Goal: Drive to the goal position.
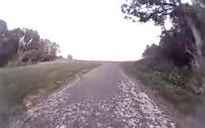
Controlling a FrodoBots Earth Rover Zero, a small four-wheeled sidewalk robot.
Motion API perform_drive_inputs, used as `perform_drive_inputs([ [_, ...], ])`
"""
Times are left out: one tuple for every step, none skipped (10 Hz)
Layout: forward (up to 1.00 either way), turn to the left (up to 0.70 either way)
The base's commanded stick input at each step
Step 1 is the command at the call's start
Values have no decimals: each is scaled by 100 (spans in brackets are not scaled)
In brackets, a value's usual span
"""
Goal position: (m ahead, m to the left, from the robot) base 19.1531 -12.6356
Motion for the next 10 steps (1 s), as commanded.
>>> perform_drive_inputs([
  [70, 2],
  [70, -3],
  [70, -25],
  [70, -35],
  [70, -34],
  [70, -12],
  [70, 0],
  [70, 0],
  [70, 0],
  [70, 0],
])
